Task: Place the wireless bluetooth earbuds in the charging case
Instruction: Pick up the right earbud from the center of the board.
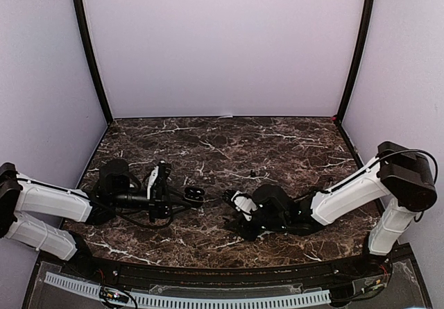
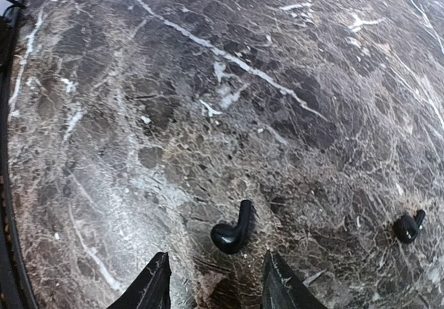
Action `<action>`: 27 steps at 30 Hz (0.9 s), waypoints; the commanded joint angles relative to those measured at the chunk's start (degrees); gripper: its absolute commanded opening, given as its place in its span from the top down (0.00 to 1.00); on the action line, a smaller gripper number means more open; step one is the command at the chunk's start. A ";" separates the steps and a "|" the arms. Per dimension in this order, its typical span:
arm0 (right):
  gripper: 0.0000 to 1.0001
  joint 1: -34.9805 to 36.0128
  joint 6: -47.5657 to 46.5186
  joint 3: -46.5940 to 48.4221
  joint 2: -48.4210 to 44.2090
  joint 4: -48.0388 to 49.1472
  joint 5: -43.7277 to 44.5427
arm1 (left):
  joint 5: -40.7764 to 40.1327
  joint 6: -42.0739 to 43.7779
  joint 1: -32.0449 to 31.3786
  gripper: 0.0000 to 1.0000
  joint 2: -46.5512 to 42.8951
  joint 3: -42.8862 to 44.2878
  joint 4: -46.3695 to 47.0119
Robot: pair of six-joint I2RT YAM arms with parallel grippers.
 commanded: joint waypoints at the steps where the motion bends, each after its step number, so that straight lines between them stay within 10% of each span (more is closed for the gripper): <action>1: 0.55 2.38 5.19 -0.26 2.56 3.45 9.96 | -0.23 0.07 0.22 0.95 -1.41 -1.09 2.66; 27: 0.61 3.26 2.16 2.23 9.40 5.80 10.43 | 1.36 1.66 0.48 0.95 -2.59 -2.09 2.16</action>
